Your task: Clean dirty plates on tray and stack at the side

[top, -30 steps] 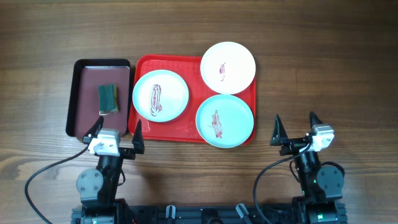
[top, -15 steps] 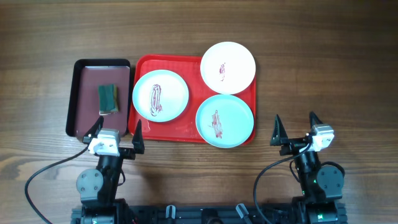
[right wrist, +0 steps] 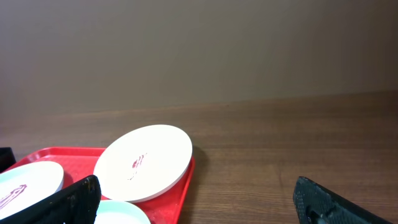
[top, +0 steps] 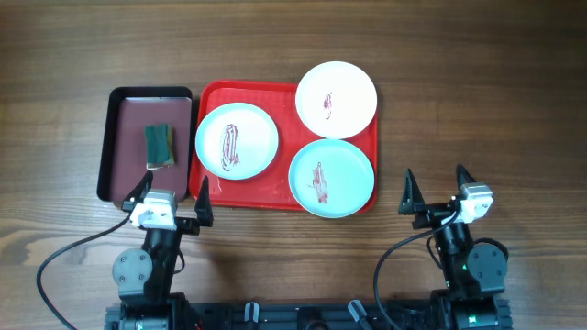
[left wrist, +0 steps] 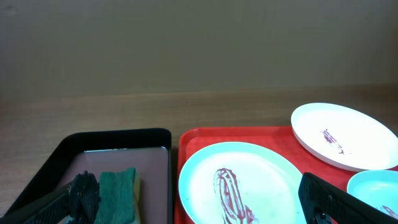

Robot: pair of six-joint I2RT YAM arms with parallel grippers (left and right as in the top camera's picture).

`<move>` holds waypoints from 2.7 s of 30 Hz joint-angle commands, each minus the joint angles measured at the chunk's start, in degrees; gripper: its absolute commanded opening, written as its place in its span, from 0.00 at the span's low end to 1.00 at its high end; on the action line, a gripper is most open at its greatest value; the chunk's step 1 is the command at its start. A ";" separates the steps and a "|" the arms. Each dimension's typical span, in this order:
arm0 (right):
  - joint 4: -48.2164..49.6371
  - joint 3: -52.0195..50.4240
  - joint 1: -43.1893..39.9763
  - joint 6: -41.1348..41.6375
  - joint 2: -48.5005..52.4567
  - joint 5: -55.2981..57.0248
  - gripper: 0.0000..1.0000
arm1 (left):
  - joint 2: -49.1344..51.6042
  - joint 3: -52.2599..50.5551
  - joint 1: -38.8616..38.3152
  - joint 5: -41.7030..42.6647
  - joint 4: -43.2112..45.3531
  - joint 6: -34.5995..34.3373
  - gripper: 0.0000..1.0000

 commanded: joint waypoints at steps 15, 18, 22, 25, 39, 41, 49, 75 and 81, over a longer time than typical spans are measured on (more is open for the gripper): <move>0.11 -0.07 0.31 0.46 -0.07 -0.74 1.00 | -0.46 -0.52 -0.11 0.48 0.15 0.44 1.00; 0.15 -0.07 0.28 0.50 -0.07 -0.76 1.00 | -0.46 -0.52 -0.11 0.26 0.13 0.44 1.00; 0.11 -0.07 0.28 0.09 -0.04 -0.13 1.00 | -0.46 -0.52 -0.11 0.26 0.15 0.44 1.00; 0.87 -0.07 0.28 0.46 -0.04 -0.09 0.99 | -0.46 -0.52 -0.11 0.00 0.15 0.46 1.00; 3.02 13.68 0.28 -2.91 3.80 -2.08 1.00 | 0.50 10.14 -0.11 1.53 1.40 -11.87 1.00; 2.23 18.73 0.28 -4.39 7.98 -2.12 1.00 | 2.47 14.32 -0.11 2.27 -1.81 -11.87 1.00; -1.05 36.26 0.31 -4.44 26.40 -13.94 1.00 | 18.08 33.66 -0.11 -0.94 -19.82 -11.34 1.00; -36.52 80.52 7.58 10.82 96.98 -40.89 0.93 | 67.76 57.40 -0.11 5.11 -41.88 -11.43 1.00; -35.82 80.52 20.74 15.28 98.64 -12.07 0.93 | 67.76 57.40 -0.11 2.45 -41.99 -9.35 1.00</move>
